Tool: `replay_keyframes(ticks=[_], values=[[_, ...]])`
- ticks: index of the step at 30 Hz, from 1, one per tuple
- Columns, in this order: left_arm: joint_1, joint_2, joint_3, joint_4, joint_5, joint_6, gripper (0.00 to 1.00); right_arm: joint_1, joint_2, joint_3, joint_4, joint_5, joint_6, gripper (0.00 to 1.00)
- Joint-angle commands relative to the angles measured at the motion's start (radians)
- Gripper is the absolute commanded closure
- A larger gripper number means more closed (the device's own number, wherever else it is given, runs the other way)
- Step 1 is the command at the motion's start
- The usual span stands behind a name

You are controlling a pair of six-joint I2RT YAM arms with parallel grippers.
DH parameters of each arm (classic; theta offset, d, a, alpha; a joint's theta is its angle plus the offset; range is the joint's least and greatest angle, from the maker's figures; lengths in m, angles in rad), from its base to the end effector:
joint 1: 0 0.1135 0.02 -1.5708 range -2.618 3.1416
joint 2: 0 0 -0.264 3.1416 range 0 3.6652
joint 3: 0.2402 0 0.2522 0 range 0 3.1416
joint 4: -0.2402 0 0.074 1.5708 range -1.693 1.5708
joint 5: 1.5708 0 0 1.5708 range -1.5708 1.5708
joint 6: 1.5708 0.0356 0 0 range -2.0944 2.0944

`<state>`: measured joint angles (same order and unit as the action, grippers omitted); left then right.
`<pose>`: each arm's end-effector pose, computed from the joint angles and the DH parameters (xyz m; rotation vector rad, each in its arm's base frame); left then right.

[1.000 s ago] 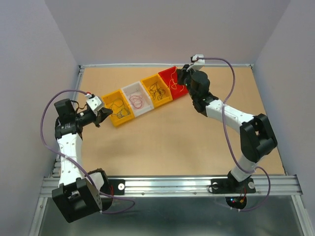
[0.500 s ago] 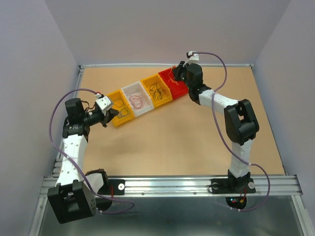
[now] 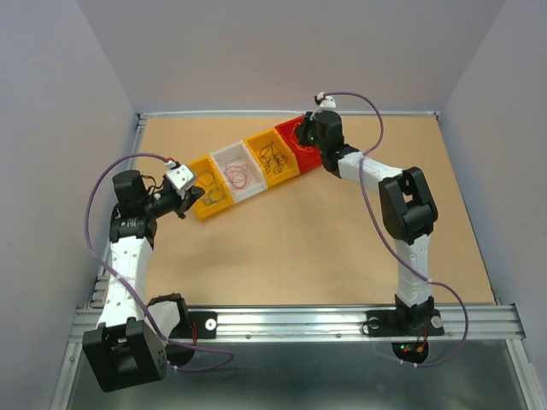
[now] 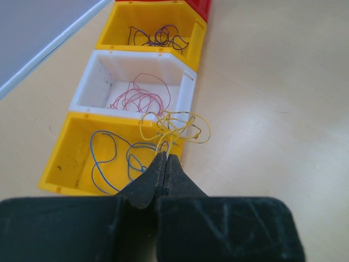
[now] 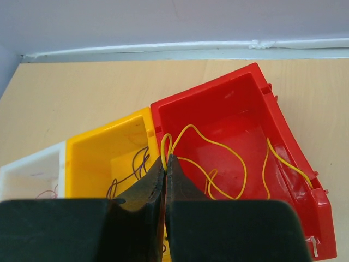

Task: Untangle the cables

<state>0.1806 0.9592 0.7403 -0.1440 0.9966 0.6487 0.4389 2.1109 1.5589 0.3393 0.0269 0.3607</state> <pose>0.2098 0.0079 0.3019 0.9946 1.4754 -0.3665 0.4557 0.2128 0.2394 -0.0513 1.8162 0.5482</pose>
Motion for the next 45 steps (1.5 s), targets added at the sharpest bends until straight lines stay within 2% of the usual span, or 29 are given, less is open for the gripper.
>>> replay_keyframes(ticks=[1, 5, 13, 20, 22, 24, 25, 27, 29, 30, 31, 33, 37, 39, 40, 41, 42, 45], values=[[-0.009, -0.022, -0.015, 0.041, 0.004, -0.011, 1.0, 0.049, 0.023, 0.098, -0.036, 0.042, -0.038, 1.0], [-0.013, -0.022, -0.016, 0.043, -0.004, -0.014, 1.0, 0.087, 0.024, 0.095, -0.036, 0.094, -0.08, 0.99], [-0.016, -0.042, -0.024, 0.044, -0.015, -0.017, 1.0, 0.081, 0.006, 0.095, -0.042, 0.174, -0.08, 0.99], [-0.016, -0.048, -0.025, 0.046, -0.015, -0.018, 1.0, 0.038, 0.02, 0.121, -0.095, 0.143, -0.045, 0.99], [-0.018, -0.05, -0.027, 0.046, -0.016, -0.018, 1.0, 0.034, 0.037, 0.142, -0.129, 0.143, -0.045, 0.97], [-0.02, -0.05, -0.027, 0.046, -0.016, -0.021, 1.0, 0.032, 0.047, 0.156, -0.157, 0.134, -0.052, 0.86], [-0.02, -0.048, -0.025, 0.046, -0.016, -0.023, 1.0, 0.032, 0.052, 0.164, -0.163, 0.127, -0.055, 0.69], [-0.024, -0.043, -0.021, 0.047, -0.016, -0.03, 1.0, 0.032, 0.04, 0.159, -0.164, 0.11, -0.057, 0.49], [-0.03, -0.036, -0.016, 0.046, -0.016, -0.038, 1.0, 0.032, 0.02, 0.152, -0.166, 0.117, -0.058, 0.38], [-0.039, -0.027, -0.009, 0.044, -0.026, -0.043, 1.0, 0.032, 0.008, 0.144, -0.166, 0.123, -0.066, 0.25], [-0.047, -0.022, -0.006, 0.044, -0.032, -0.05, 1.0, 0.032, -0.029, 0.123, -0.166, 0.123, -0.069, 0.2], [-0.061, -0.011, 0.001, 0.043, -0.048, -0.055, 1.0, 0.032, -0.075, 0.083, -0.164, 0.094, -0.083, 0.13], [-0.087, -0.01, -0.002, 0.044, -0.056, -0.05, 1.0, 0.038, -0.207, -0.078, -0.135, -0.062, -0.127, 0.12], [-0.092, -0.01, -0.005, 0.044, -0.05, -0.046, 1.0, 0.043, -0.28, -0.197, -0.088, -0.198, -0.167, 0.11], [-0.102, -0.008, -0.007, 0.044, -0.047, -0.043, 1.0, 0.049, -0.305, -0.236, -0.068, -0.322, -0.19, 0.11], [-0.102, -0.007, -0.007, 0.044, -0.046, -0.043, 1.0, 0.053, -0.325, -0.272, -0.048, -0.323, -0.19, 0.11], [-0.115, -0.002, -0.009, 0.041, -0.044, -0.043, 1.0, 0.054, -0.368, -0.357, -0.001, -0.449, -0.203, 0.08], [-0.13, 0.004, -0.01, 0.032, -0.042, -0.029, 1.0, 0.064, -0.426, -0.482, 0.133, -0.663, -0.204, 0.05]])
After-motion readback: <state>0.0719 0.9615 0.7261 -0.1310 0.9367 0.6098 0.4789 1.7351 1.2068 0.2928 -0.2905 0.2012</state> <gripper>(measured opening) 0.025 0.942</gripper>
